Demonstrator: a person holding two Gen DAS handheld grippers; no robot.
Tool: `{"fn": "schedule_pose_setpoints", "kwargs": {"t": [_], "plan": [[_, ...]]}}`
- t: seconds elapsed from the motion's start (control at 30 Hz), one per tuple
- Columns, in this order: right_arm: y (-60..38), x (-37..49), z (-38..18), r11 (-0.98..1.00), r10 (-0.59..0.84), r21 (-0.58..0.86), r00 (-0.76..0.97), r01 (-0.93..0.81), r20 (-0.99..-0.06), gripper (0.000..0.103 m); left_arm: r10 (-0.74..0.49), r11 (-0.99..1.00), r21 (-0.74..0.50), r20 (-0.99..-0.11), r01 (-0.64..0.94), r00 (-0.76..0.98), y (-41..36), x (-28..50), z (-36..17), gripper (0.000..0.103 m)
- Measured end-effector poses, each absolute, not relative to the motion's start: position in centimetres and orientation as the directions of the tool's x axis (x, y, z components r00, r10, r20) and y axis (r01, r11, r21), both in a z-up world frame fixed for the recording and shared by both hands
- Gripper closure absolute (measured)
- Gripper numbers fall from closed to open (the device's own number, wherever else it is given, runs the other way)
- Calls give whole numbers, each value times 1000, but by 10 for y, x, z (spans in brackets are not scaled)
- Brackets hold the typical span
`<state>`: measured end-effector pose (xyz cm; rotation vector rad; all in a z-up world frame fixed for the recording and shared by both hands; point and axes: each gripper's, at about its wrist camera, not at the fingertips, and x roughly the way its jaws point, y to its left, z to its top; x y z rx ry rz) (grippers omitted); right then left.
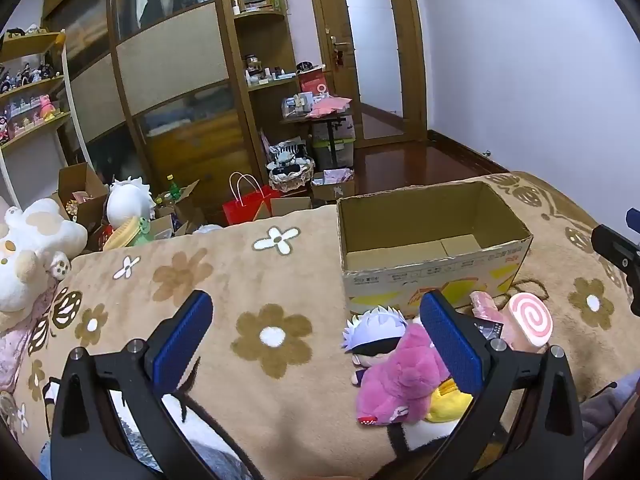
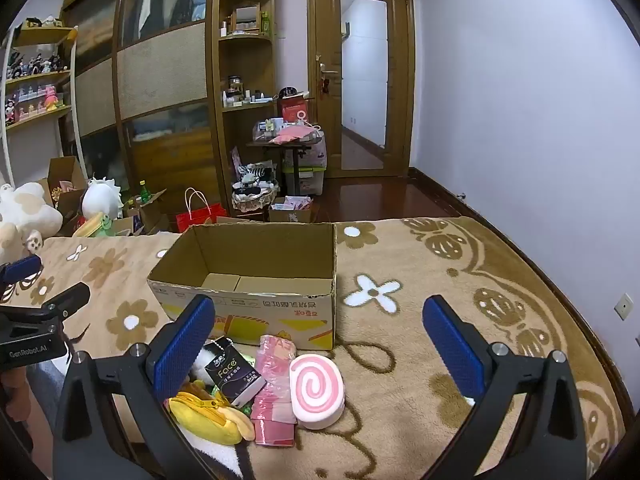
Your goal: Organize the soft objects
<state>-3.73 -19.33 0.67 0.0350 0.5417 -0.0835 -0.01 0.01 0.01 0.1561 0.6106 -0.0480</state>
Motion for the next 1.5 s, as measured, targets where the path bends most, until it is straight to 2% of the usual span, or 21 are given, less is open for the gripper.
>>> {"fn": "schedule_pose_setpoints", "kwargs": {"t": [1.5], "plan": [[-195,-41,13,995,-77,8,859,95,-506,0,9,985,145,-578,92,816,1,-2,-1,1]]}}
